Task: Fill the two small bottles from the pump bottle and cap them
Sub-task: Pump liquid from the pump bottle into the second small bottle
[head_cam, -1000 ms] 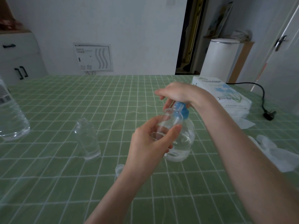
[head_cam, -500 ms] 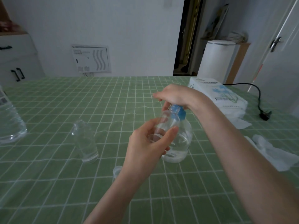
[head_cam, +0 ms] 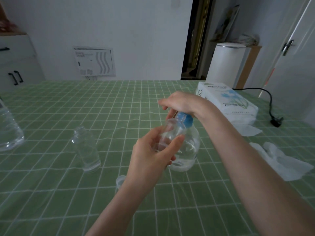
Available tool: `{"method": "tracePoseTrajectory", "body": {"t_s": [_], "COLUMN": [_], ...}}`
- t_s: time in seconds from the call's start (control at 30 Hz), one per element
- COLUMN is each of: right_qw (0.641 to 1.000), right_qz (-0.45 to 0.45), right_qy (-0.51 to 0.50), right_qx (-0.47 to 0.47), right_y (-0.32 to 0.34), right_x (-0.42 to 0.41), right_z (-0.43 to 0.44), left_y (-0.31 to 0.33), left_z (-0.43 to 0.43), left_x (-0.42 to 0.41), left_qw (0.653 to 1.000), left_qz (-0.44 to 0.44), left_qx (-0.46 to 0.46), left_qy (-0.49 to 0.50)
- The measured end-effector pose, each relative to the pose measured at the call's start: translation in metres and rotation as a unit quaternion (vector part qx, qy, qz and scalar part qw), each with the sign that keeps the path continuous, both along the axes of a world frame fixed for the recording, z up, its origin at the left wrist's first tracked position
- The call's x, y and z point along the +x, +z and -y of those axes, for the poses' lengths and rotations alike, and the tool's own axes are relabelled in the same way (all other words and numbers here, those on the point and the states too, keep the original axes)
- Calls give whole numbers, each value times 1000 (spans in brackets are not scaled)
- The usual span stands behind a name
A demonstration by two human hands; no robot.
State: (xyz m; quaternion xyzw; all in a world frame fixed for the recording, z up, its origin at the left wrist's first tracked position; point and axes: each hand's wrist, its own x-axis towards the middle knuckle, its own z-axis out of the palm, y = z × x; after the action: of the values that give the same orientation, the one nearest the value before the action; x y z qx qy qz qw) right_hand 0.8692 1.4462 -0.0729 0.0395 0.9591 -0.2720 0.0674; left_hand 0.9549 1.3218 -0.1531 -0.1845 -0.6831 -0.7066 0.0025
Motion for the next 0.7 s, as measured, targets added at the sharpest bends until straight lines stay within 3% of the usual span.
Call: {"method": "tracePoseTrajectory", "body": {"t_s": [0.37,0.7], "right_qw": [999,1000], "right_qz": [-30,-3], "right_qy": [-11,-18], "right_qx": [10,5], "right_y": [8,5], "right_x": [-1,-1], "right_z": [0,2], "left_y": [2,2], "left_z": [-1,0], "left_x": [-2,-1], "left_qw": [1000,1000], "left_qz": [-8,-7], "left_qx": [6,6], "left_qy": [-5,-1]}}
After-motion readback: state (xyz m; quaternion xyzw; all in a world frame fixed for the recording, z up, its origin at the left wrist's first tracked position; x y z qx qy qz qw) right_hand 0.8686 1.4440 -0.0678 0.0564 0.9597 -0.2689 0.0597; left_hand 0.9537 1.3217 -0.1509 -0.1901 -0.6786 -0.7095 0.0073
